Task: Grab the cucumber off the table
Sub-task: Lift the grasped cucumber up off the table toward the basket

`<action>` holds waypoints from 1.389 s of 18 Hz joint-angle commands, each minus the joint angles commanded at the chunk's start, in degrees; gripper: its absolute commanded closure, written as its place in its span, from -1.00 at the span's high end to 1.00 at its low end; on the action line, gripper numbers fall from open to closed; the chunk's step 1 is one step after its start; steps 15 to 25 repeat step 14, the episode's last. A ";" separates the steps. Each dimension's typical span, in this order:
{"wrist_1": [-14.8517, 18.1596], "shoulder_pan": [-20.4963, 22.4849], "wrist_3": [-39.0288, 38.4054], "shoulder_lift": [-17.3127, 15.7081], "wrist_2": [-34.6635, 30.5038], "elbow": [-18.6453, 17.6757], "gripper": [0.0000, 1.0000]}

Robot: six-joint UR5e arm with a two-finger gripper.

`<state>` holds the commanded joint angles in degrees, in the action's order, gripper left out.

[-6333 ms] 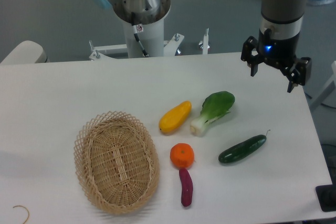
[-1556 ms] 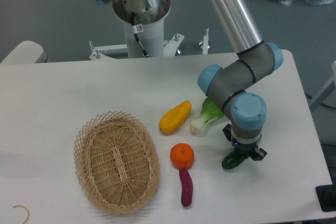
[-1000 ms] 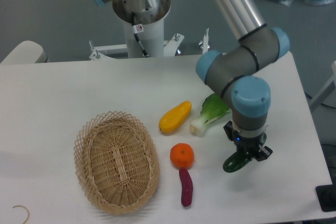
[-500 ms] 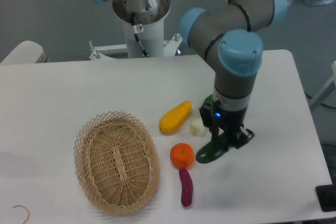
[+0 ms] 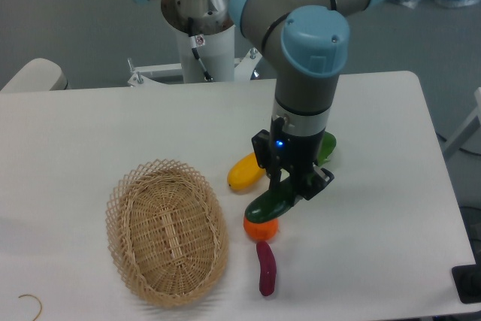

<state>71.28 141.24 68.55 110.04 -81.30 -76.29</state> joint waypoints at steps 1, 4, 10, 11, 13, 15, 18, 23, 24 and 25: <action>0.00 0.00 0.00 -0.09 0.00 0.00 -0.35; 0.18 0.00 0.17 -0.70 -0.09 -0.26 -0.35; 0.26 0.18 0.62 -1.23 -0.09 -0.26 -0.35; 0.26 0.18 0.62 -1.23 0.00 -0.18 -0.35; 0.26 0.26 0.62 -1.23 0.09 -0.09 -0.35; 0.26 0.26 0.70 -1.32 0.09 -0.09 -0.35; 0.26 0.26 0.70 -1.32 0.09 -0.09 -0.35; 0.26 0.26 0.70 -1.32 0.09 -0.09 -0.35; 0.26 0.26 0.70 -1.32 0.09 -0.09 -0.35; 0.26 0.26 0.70 -1.32 0.09 -0.09 -0.35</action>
